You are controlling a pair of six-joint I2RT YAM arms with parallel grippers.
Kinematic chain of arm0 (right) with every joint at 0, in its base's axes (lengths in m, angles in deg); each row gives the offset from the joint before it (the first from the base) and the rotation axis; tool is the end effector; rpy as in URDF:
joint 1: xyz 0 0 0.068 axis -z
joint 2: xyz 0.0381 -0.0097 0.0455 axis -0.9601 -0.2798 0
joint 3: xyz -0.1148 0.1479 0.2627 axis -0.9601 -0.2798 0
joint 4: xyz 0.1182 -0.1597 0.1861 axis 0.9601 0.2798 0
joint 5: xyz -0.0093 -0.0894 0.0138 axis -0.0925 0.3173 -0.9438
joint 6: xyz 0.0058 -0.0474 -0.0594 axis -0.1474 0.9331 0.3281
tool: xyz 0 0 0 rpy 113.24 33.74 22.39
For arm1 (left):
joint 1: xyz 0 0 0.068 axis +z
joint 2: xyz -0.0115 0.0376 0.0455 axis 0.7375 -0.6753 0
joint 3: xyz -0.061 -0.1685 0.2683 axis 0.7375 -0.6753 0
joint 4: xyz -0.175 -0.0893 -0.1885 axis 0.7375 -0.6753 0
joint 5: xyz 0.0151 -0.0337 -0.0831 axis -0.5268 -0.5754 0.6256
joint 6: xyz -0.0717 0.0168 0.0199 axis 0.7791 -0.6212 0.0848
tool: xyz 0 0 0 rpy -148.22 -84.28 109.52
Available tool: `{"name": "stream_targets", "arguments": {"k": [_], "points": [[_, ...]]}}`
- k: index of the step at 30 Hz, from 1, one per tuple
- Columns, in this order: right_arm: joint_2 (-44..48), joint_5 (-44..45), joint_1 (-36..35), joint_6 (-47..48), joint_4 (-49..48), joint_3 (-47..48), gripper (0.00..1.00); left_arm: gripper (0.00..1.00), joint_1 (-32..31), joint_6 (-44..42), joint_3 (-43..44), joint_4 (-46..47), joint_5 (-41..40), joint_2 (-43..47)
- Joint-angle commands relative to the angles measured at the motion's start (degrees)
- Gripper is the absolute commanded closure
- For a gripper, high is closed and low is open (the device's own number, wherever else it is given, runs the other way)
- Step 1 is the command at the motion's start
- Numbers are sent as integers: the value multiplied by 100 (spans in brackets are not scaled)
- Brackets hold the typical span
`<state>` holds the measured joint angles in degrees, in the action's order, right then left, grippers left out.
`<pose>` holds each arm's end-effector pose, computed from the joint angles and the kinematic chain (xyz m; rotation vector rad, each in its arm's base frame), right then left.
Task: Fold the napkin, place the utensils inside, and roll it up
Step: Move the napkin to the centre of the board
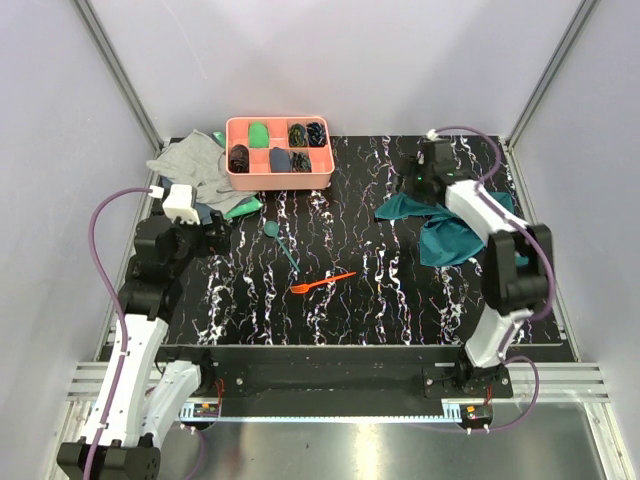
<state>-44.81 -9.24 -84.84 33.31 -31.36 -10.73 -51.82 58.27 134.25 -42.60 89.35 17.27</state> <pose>0.4323 0.0874 0.2789 0.2250 2.3439 0.3439 0.1631 -0.0186 0.3516 0.0683 1.9183 -0.1926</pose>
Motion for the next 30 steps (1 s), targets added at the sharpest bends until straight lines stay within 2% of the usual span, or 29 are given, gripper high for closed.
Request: {"name": "stream_targets", "arguments": {"k": [1, 7, 13, 20, 23, 24, 25, 27, 28, 30], "points": [[-1022, 211, -481, -75, 154, 859, 20, 1, 16, -151, -36, 303, -31, -78], [-1956, 957, -981, 337, 338, 1669, 25, 1, 16, -151, -37, 311, -22, -166], [-2326, 1775, -1193, 724, 523, 1907, 32, 1, 16, -151, -37, 294, -172, -139], [-2748, 2311, -1334, 1138, 796, 2136, 49, 1, 16, -150, -37, 285, -172, -139], [-2766, 2268, -1343, 1138, 849, 2049, 56, 1, 16, -150, -45, 285, -198, -122], [-2775, 2241, -1343, 1138, 849, 1996, 60, 1, 16, -133, -45, 285, -215, -113], [-2758, 2180, -1352, 1147, 857, 1978, 80, 1, 16, -133, -45, 294, -216, -104], [-2731, 1891, -1360, 1164, 849, 1925, 96, 1, 16, -116, -45, 285, -224, -104], [-2670, 1759, -1378, 1173, 849, 1916, 100, 1, 16, -107, -45, 294, -233, -95], [-2573, 1407, -1465, 1173, 857, 1881, 100, 1, -1, -46, -45, 294, -251, -78]]}}
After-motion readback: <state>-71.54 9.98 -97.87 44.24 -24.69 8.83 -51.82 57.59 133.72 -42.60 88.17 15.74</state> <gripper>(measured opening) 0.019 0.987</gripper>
